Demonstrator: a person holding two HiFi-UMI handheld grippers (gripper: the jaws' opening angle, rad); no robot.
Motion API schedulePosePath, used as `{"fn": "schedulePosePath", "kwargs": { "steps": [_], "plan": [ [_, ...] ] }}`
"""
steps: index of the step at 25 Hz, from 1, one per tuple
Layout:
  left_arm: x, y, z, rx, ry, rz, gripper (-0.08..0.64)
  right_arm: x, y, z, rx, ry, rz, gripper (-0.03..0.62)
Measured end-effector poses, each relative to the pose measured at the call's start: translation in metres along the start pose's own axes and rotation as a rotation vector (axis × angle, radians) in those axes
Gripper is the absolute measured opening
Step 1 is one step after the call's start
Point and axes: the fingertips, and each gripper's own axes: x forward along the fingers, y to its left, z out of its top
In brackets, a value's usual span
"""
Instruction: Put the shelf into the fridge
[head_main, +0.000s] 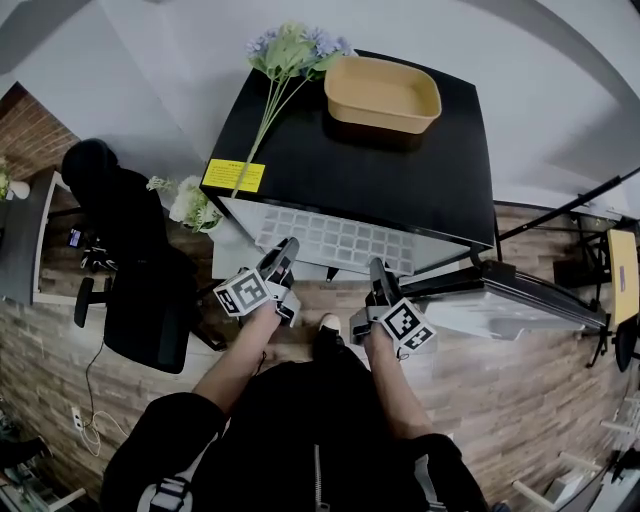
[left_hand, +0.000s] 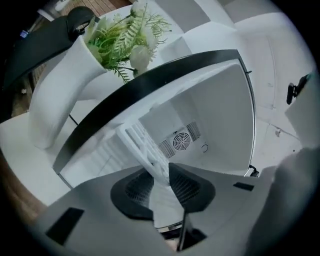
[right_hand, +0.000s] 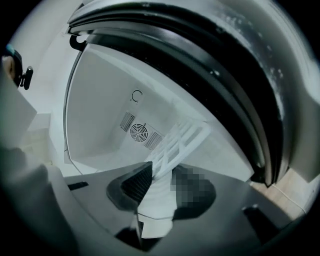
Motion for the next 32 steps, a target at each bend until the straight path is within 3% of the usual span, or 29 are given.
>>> {"fn": "schedulePosePath", "kwargs": {
  "steps": [22, 32],
  "plan": [
    [0.037, 0.010, 0.018, -0.004, -0.078, 0.042, 0.099, 0.036, -0.005, 0.020, -0.031, -0.019, -0.008, 0.127],
    [0.045, 0.011, 0.019, -0.003, -0.032, 0.026, 0.097, 0.042, -0.007, 0.024, -0.017, -0.045, -0.036, 0.132]
  ]
}}
